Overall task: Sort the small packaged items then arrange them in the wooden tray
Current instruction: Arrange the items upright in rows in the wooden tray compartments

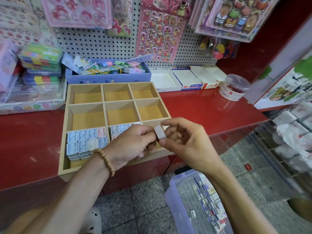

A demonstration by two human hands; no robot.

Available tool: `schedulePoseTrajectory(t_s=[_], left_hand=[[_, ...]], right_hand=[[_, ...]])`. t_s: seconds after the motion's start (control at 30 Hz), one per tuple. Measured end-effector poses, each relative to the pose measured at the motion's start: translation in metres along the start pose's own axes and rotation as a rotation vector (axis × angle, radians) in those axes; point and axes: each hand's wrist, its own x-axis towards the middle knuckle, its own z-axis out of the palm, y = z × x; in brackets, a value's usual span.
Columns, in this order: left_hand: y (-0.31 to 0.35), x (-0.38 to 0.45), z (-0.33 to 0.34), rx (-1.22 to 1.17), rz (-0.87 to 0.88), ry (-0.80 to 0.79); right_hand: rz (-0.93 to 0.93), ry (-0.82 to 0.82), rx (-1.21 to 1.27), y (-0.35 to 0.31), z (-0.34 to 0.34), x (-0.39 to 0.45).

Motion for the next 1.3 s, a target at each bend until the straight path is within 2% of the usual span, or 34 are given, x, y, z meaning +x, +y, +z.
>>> schedulePoseTrajectory(t_s=[0.1, 0.2, 0.3, 0.4, 0.53, 0.63, 0.8, 0.97, 1.03, 1.17, 1.23, 1.3], left_hand=[[0.0, -0.002, -0.001, 0.055, -0.007, -0.007], [0.0, -0.004, -0.001, 0.109, -0.005, 0.082], [0.003, -0.005, -0.008, -0.032, -0.038, 0.167], [0.003, -0.003, -0.015, -0.17, -0.041, 0.153], [-0.002, -0.005, -0.021, -0.05, 0.002, 0.183], [-0.002, -0.008, -0.026, 0.003, 0.07, 0.222], [0.002, -0.012, -0.033, -0.109, 0.125, 0.327], [0.001, -0.012, -0.035, -0.127, 0.091, 0.309], [0.002, -0.012, -0.034, -0.129, 0.085, 0.297], [0.002, -0.01, -0.03, -0.175, 0.077, 0.31], [0.003, -0.008, -0.028, -0.207, 0.065, 0.312], [0.004, -0.008, -0.023, -0.256, 0.072, 0.27]], right_hand=[[0.034, -0.044, 0.069, 0.003, -0.002, 0.0], [0.074, -0.013, 0.044, 0.006, -0.01, 0.004], [0.076, 0.084, -0.379, 0.019, -0.024, 0.019], [0.047, 0.037, -0.734, 0.027, -0.021, 0.037], [-0.02, -0.126, -1.004, 0.034, -0.002, 0.056], [-0.009, -0.134, -1.156, 0.042, -0.001, 0.064], [0.0, -0.128, -1.135, 0.045, -0.003, 0.065], [0.012, -0.116, -1.221, 0.045, -0.001, 0.067], [0.007, -0.079, -1.14, 0.043, -0.003, 0.063], [-0.006, 0.079, -0.579, 0.023, -0.007, 0.04], [0.037, 0.036, -0.318, 0.008, -0.002, 0.026], [0.063, -0.011, -0.161, -0.001, 0.006, 0.016]])
